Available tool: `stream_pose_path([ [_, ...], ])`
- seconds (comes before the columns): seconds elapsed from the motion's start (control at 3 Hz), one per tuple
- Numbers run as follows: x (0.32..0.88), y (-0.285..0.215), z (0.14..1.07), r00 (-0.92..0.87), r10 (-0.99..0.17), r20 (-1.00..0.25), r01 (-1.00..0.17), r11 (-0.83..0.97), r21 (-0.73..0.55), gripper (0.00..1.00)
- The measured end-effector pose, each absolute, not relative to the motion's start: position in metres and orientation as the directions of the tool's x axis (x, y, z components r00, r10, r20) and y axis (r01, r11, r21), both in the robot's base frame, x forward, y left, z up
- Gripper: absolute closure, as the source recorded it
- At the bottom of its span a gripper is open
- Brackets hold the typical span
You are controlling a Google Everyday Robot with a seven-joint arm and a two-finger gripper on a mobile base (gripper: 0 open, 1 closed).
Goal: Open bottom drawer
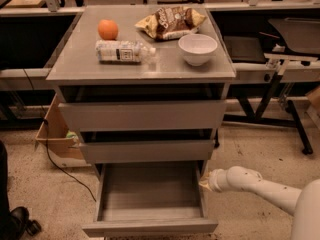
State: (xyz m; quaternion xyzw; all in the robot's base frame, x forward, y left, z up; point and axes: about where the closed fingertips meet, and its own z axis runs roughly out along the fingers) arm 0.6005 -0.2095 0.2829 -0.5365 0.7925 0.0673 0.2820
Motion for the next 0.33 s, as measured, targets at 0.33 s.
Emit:
stream_pose_path([
  [0.33, 0.6161, -0.2238, 0.3129, -0.221, -0.83, -0.512, -0.871, 0.404, -0.279, 1.0],
])
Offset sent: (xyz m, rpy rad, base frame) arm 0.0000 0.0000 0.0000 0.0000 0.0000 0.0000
